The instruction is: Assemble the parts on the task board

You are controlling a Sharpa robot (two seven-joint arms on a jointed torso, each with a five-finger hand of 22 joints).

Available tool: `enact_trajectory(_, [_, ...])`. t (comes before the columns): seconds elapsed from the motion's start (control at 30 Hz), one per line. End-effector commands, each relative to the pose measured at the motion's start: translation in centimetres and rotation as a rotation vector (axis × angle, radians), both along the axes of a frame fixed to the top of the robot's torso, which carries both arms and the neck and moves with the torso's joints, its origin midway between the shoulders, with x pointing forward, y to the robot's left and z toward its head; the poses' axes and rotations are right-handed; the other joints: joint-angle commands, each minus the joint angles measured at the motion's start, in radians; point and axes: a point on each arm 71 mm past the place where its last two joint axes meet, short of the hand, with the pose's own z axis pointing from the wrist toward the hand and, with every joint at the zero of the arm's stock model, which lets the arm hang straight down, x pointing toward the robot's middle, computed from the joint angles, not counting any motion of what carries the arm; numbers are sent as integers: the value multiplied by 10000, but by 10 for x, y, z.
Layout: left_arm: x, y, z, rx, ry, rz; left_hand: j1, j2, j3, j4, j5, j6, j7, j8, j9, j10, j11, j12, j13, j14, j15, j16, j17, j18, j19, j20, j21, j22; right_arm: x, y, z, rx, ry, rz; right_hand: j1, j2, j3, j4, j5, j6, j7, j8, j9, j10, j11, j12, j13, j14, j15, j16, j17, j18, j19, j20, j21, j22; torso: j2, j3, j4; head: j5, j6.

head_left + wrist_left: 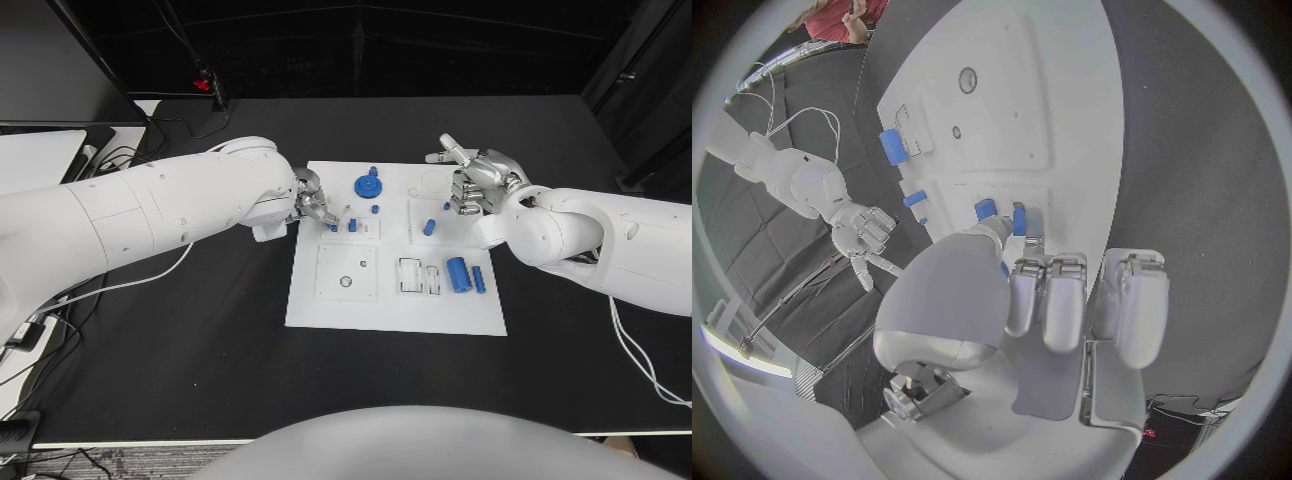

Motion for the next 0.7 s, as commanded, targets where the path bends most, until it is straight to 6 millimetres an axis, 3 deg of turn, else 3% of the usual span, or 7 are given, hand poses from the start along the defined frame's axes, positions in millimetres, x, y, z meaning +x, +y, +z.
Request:
enact_trajectory(0.03, [-4, 4, -11, 636, 443, -68, -83, 75, -6, 129, -79, -3, 11, -24, -26, 1045, -46, -4, 2630, 1034, -56, 9, 2634, -65, 1043, -63, 32, 2634, 0, 1, 2, 58, -73, 65, 78, 34, 72, -4, 55, -62, 661, 67, -11, 1059, 41, 25, 2632, 1038, -2, 25, 2635, 78, 592, -36, -50, 2391, 4, -5, -7, -3, 0])
enact_trajectory(0.17, [-4, 3, -11, 578, 441, -131, -375, 84, -140, 418, -149, -21, 53, -62, -82, 1045, -8, -4, 2630, 1034, -22, 9, 2634, -65, 1043, -40, 32, 2634, 0, 1, 2, 56, -74, 61, 78, 34, 72, -4, 55, -62, 661, 67, -11, 1059, 41, 25, 2632, 1038, -2, 25, 2635, 78, 592, -36, -50, 2391, 7, -6, -10, -2, -2])
enact_trajectory(0.7, [-4, 2, -11, 584, 404, -54, -950, 157, -397, 433, -328, -108, 125, -169, -207, 1045, 58, -4, 2630, 1034, 27, 9, 2634, -65, 1043, 4, 32, 2634, 0, 1, 2, 61, -72, 71, 78, 34, 72, -4, 55, -62, 661, 67, -11, 1059, 41, 25, 2632, 1038, -2, 25, 2635, 78, 592, -36, -50, 2391, -2, -5, -8, -11, -22])
